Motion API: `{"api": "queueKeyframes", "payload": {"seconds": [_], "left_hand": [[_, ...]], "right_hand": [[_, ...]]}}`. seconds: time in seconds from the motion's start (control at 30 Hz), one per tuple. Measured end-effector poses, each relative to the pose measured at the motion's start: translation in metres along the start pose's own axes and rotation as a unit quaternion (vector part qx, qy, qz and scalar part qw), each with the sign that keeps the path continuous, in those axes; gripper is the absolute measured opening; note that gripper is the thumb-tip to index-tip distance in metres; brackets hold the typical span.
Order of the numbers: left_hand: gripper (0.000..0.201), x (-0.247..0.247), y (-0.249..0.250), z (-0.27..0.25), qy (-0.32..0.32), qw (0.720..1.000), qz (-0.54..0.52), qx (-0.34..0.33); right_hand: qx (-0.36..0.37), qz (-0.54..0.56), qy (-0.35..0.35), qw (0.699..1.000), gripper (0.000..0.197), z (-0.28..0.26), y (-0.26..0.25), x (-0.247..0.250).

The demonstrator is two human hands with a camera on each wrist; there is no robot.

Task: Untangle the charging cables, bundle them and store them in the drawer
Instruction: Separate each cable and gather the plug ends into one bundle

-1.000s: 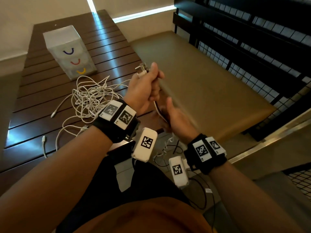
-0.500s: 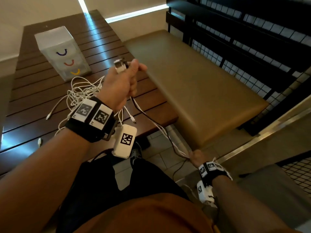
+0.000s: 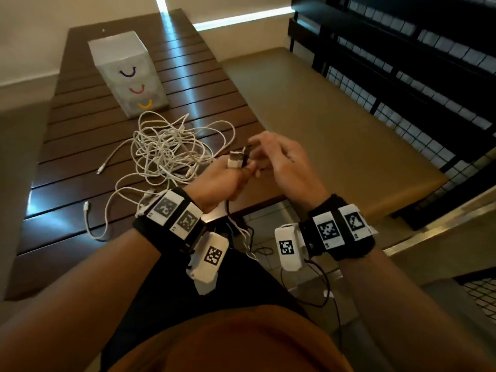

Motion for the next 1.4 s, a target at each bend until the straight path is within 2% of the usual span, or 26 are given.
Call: {"api": "queueKeyframes", "payload": {"seconds": [0.03, 0.1, 0.17, 0.2, 0.27, 0.33, 0.4, 0.43, 0.5, 0.57, 0.63, 0.67, 0.73, 0.8, 0.83, 0.9, 0.97, 1.03, 1.1, 1.17, 1.23, 1.3, 1.4], "left_hand": [[0.033, 0.002, -0.001, -0.005, 0.006, 1.000, -0.001, -0.001], [0.033, 0.008, 0.000, -0.014, 0.031, 0.999, 0.038, -0.018], [0.030, 0.015, 0.000, -0.022, 0.052, 0.994, 0.091, -0.038], [0.026, 0.020, -0.002, -0.027, 0.066, 0.993, 0.090, -0.045], [0.018, 0.028, -0.004, -0.041, 0.097, 0.992, 0.053, -0.062], [0.015, 0.038, -0.010, -0.055, 0.124, 0.989, 0.036, -0.076], [0.025, 0.051, -0.018, -0.068, 0.159, 0.985, 0.034, -0.055], [0.028, 0.057, -0.023, -0.074, 0.175, 0.983, 0.031, -0.036], [0.021, 0.068, -0.028, -0.083, 0.187, 0.981, -0.020, -0.049], [0.023, 0.082, -0.033, -0.092, 0.230, 0.959, -0.150, -0.073], [0.030, 0.102, -0.042, -0.101, 0.284, 0.913, -0.275, -0.096], [0.034, 0.111, -0.045, -0.102, 0.296, 0.901, -0.298, -0.108], [0.039, 0.128, -0.052, -0.108, 0.295, 0.893, -0.313, -0.132], [0.042, 0.150, -0.060, -0.118, 0.312, 0.881, -0.326, -0.142], [0.043, 0.160, -0.063, -0.124, 0.320, 0.875, -0.332, -0.146], [0.044, 0.175, -0.068, -0.136, 0.324, 0.871, -0.339, -0.147], [0.045, 0.181, -0.074, -0.142, 0.322, 0.869, -0.346, -0.145], [0.043, 0.177, -0.078, -0.142, 0.319, 0.870, -0.348, -0.143], [0.042, 0.172, -0.080, -0.137, 0.311, 0.869, -0.356, -0.147], [0.042, 0.166, -0.080, -0.132, 0.299, 0.871, -0.361, -0.143], [0.041, 0.161, -0.079, -0.127, 0.287, 0.879, -0.354, -0.137], [0.038, 0.157, -0.075, -0.124, 0.277, 0.889, -0.339, -0.133], [0.027, 0.157, -0.070, -0.127, 0.273, 0.902, -0.305, -0.135]], "right_hand": [[0.027, -0.008, -0.034, 0.999, 0.032, 0.004, -0.019, -0.009], [0.049, -0.100, -0.103, 0.988, 0.030, 0.014, -0.040, -0.030], [0.033, -0.234, -0.166, 0.957, 0.033, 0.025, -0.046, -0.052], [0.027, -0.282, -0.181, 0.942, 0.037, 0.030, -0.045, -0.061], [0.033, -0.290, -0.195, 0.937, 0.045, 0.038, -0.048, -0.075], [0.062, -0.253, -0.231, 0.938, 0.043, 0.041, -0.055, -0.092], [0.075, -0.205, -0.278, 0.935, 0.029, 0.041, -0.056, -0.112], [0.075, -0.174, -0.288, 0.939, 0.032, 0.043, -0.055, -0.122], [0.057, -0.068, -0.264, 0.961, 0.052, 0.046, -0.050, -0.140], [-0.012, 0.082, -0.236, 0.968, 0.060, 0.045, -0.046, -0.157], [-0.119, 0.193, -0.281, 0.932, 0.063, 0.036, -0.037, -0.181], [-0.160, 0.182, -0.318, 0.917, 0.066, 0.029, -0.032, -0.192], [-0.180, 0.079, -0.368, 0.909, 0.075, 0.023, -0.010, -0.206], [-0.137, -0.066, -0.397, 0.905, 0.069, 0.024, 0.012, -0.208], [-0.140, -0.111, -0.404, 0.897, 0.069, 0.024, 0.022, -0.205], [-0.205, -0.123, -0.428, 0.872, 0.063, 0.022, 0.038, -0.190], [-0.213, -0.131, -0.449, 0.858, 0.047, 0.023, 0.036, -0.174], [-0.145, -0.179, -0.416, 0.879, 0.029, 0.035, 0.025, -0.158], [-0.072, -0.236, -0.316, 0.916, 0.012, 0.057, 0.012, -0.144], [-0.030, -0.318, -0.222, 0.921, 0.015, 0.081, 0.008, -0.132], [-0.036, -0.412, -0.212, 0.886, 0.024, 0.099, 0.012, -0.126], [-0.058, -0.476, -0.242, 0.843, 0.030, 0.108, 0.022, -0.123], [-0.061, -0.522, -0.258, 0.811, 0.023, 0.113, 0.026, -0.121]]}}
Point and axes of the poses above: each hand's wrist, its own z-axis towards the middle knuckle, its own x-axis out of the back of the hand, y = z × x, the point moved 4 cm from there along z, towards the middle knuckle, and after that the axes turned 10 degrees about -y, right-handed, at the moved point
